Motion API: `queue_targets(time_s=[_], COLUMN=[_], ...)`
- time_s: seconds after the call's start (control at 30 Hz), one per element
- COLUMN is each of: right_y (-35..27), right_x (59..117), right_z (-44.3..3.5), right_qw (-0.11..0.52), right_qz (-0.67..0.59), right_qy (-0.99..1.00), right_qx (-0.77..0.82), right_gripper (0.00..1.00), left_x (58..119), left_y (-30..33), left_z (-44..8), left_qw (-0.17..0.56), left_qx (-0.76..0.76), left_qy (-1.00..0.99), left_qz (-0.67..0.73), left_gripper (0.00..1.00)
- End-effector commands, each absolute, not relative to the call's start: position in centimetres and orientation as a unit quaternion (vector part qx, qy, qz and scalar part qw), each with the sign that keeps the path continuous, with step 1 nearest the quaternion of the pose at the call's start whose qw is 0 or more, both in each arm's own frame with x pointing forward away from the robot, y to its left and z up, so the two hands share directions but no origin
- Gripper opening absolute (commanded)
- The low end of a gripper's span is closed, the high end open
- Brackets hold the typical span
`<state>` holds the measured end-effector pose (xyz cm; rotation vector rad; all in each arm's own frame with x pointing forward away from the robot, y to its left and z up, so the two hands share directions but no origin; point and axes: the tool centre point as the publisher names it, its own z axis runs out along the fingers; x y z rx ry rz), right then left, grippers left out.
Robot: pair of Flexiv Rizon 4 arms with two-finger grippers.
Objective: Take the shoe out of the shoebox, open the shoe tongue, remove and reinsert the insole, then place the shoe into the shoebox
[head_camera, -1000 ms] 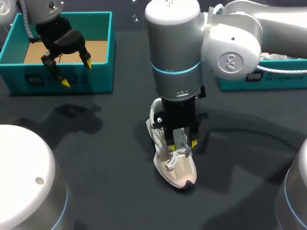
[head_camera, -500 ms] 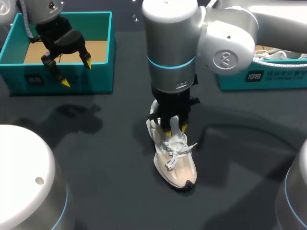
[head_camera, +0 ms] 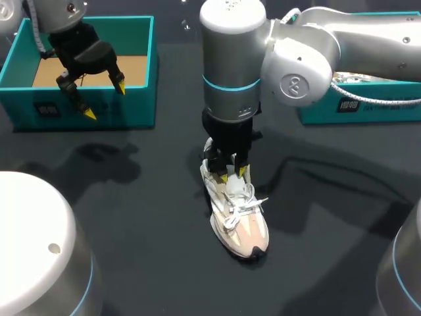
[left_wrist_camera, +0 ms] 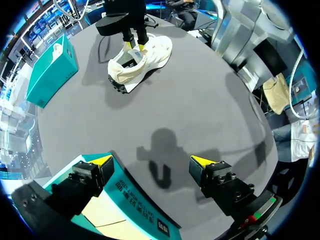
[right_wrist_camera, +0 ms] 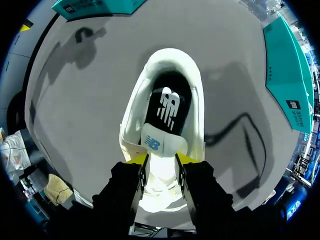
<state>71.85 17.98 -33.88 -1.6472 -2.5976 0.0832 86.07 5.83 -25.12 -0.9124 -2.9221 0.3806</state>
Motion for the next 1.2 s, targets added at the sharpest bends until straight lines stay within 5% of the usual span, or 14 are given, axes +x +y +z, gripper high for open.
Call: queue_targets(time_s=[0.03, 0.73, 1.2], right_y=[18.1, 16.9, 16.6], right_x=[71.4, 74.0, 73.4], right_z=[-32.6, -35.0, -28.6], right_qw=[0.017, 0.026, -0.048], right_qz=[0.027, 0.018, 0.004], right_qy=[-0.845, -0.869, -0.936], right_qx=[-0.533, -0.494, -0.348], right_gripper=[0.32, 0.31, 0.41], left_x=[86.0, 86.0, 86.0], left_y=[5.9, 5.9, 5.9], left_z=[-25.1, -25.1, -25.1], left_qw=[0.028, 0.028, 0.028], left_qx=[-0.296, -0.296, -0.296], left_qy=[-0.947, -0.947, -0.947], left_qz=[0.123, 0.123, 0.123], left_gripper=[1.00, 1.00, 1.00])
